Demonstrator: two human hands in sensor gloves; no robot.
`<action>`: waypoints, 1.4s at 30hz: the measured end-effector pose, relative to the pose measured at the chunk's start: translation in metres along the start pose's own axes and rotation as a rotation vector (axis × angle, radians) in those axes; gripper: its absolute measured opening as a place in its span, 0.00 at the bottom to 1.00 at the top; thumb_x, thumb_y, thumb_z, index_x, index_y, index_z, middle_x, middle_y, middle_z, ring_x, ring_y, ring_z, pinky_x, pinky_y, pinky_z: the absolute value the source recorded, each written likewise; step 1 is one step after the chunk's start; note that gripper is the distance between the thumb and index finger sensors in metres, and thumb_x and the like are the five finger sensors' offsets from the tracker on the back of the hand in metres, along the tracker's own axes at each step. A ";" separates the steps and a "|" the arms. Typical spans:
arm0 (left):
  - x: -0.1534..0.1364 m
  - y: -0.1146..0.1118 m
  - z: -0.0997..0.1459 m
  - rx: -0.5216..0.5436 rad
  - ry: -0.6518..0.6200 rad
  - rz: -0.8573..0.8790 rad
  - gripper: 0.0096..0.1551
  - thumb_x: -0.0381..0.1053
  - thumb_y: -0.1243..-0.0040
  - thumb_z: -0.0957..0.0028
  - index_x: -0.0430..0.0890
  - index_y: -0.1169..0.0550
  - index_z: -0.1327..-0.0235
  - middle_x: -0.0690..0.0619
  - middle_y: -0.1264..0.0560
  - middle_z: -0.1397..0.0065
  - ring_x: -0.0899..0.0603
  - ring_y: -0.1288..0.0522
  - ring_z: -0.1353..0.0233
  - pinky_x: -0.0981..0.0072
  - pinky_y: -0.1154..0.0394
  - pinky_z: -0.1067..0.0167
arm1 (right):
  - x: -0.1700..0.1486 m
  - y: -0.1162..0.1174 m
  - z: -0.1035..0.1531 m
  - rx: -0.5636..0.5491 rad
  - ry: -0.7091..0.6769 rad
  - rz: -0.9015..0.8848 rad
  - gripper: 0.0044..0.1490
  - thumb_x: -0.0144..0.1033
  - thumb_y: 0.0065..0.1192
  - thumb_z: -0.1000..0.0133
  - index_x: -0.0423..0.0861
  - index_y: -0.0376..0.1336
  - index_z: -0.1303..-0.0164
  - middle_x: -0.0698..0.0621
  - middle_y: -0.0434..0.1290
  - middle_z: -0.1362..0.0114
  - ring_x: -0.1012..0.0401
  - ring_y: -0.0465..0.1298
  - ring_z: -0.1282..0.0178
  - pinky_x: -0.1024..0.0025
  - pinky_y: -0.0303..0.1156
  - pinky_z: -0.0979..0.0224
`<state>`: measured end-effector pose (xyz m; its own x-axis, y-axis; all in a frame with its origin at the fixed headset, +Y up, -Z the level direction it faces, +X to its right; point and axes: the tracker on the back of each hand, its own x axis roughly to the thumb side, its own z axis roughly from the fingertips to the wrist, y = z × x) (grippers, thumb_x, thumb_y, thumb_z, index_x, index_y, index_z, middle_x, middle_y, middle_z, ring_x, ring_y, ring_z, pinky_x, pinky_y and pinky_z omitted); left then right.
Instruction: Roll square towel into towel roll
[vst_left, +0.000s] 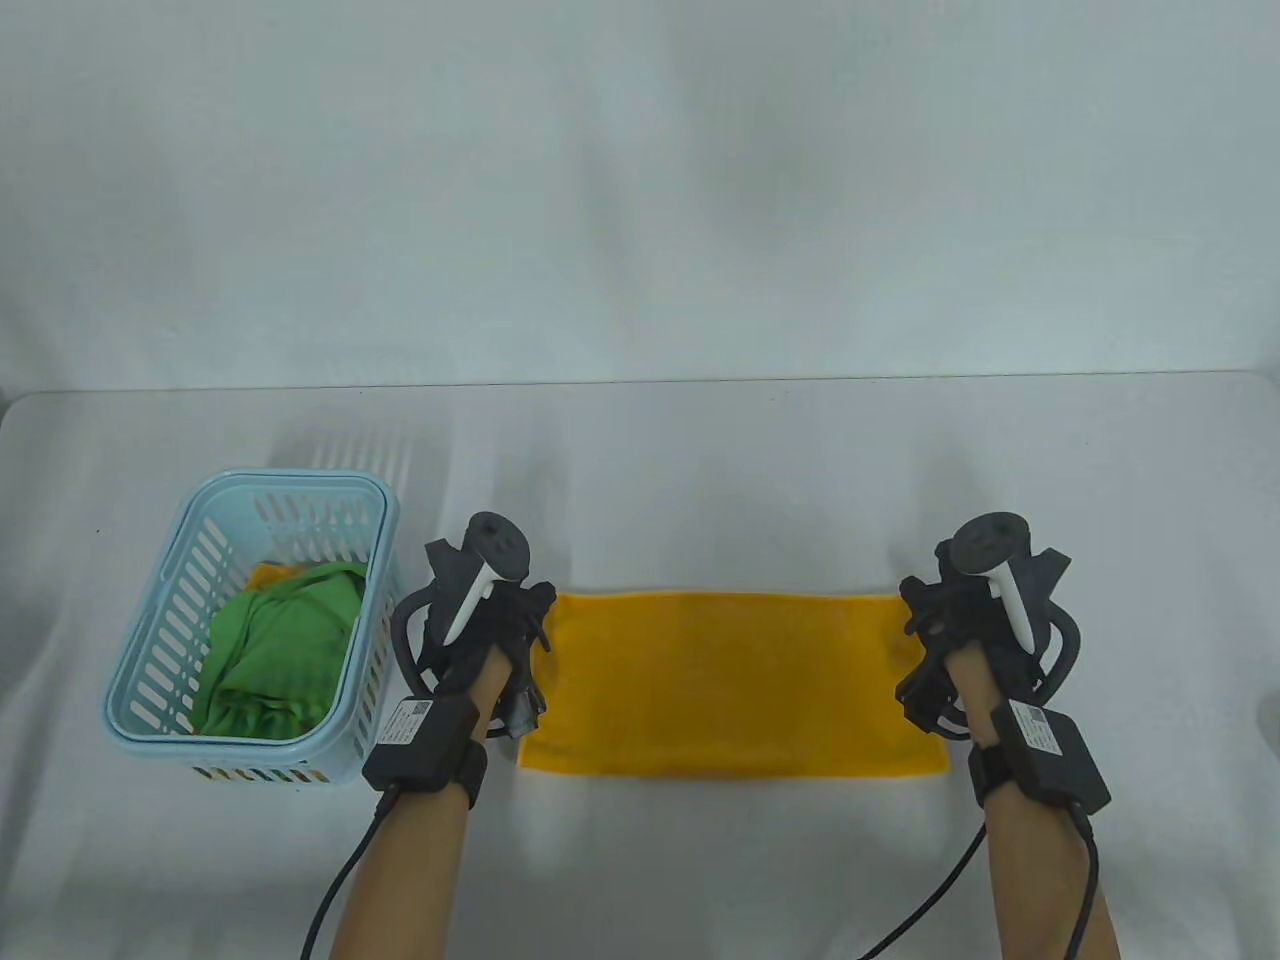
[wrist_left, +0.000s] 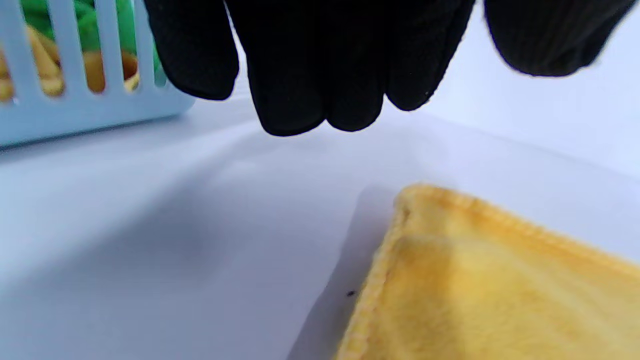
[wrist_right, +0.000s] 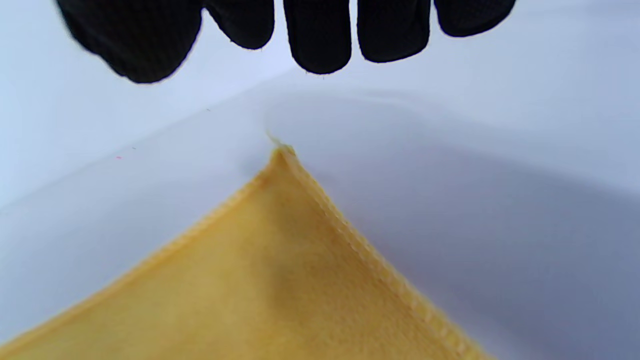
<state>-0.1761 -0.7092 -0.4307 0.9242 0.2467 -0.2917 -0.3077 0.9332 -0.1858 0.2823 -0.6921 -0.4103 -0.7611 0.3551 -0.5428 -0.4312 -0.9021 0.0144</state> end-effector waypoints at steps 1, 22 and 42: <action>0.002 0.003 0.004 0.008 -0.016 -0.003 0.40 0.67 0.43 0.60 0.58 0.29 0.30 0.55 0.27 0.25 0.41 0.24 0.27 0.42 0.31 0.29 | 0.002 -0.003 0.004 -0.006 -0.018 -0.004 0.46 0.60 0.62 0.58 0.64 0.52 0.29 0.55 0.62 0.23 0.47 0.62 0.21 0.42 0.60 0.24; -0.026 0.054 0.131 0.266 -0.410 0.030 0.46 0.69 0.43 0.61 0.60 0.35 0.23 0.52 0.35 0.17 0.35 0.32 0.20 0.37 0.34 0.27 | 0.089 0.020 0.157 0.020 -0.644 0.072 0.48 0.61 0.60 0.58 0.66 0.47 0.27 0.57 0.53 0.17 0.46 0.51 0.14 0.38 0.51 0.21; -0.050 0.074 0.145 0.349 -0.420 0.126 0.46 0.68 0.43 0.60 0.58 0.34 0.24 0.51 0.33 0.18 0.34 0.31 0.21 0.37 0.34 0.28 | 0.168 0.168 0.230 0.322 -0.865 0.322 0.46 0.60 0.58 0.57 0.62 0.48 0.28 0.59 0.57 0.19 0.48 0.57 0.17 0.42 0.56 0.22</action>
<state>-0.2125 -0.6149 -0.2933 0.9179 0.3782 0.1203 -0.3943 0.9033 0.1688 -0.0292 -0.7277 -0.3060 -0.9031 0.2763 0.3286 -0.1540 -0.9230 0.3526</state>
